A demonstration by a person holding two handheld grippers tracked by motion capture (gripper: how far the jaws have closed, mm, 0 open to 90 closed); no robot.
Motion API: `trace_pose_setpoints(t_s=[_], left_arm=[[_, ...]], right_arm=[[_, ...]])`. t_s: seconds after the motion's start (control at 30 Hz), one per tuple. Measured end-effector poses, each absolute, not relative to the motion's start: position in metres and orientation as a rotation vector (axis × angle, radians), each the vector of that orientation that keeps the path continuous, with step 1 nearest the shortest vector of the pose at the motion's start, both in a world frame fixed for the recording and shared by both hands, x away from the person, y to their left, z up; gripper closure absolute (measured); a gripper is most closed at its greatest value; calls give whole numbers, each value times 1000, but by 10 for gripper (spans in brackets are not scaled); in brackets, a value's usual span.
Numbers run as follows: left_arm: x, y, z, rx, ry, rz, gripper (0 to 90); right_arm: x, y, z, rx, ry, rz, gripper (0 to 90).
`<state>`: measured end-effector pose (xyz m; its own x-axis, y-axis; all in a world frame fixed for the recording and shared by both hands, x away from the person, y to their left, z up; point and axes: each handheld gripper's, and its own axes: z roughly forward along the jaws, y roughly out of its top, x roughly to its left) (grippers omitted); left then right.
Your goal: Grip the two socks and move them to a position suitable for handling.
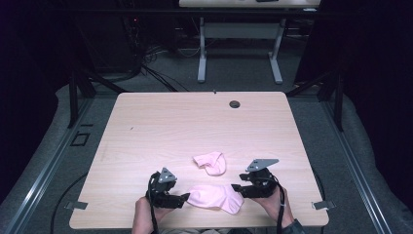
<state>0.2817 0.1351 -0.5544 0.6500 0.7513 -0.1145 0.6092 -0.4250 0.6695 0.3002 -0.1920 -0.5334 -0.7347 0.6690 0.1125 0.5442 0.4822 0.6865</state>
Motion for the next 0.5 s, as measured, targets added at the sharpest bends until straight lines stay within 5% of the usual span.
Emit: trace_pose_setpoints(t_s=[0.07, 0.33, 0.5], left_arm=[[284, 140, -555, 2156, 1066, 271, 156], [288, 150, -556, 2122, 1118, 291, 24], [291, 154, -556, 2109, 1132, 296, 5]], right_arm=[[310, -185, -528, 998, 2556, 1075, 415], [357, -131, -517, 747, 2621, 973, 413], [383, -99, -523, 633, 2691, 901, 433]])
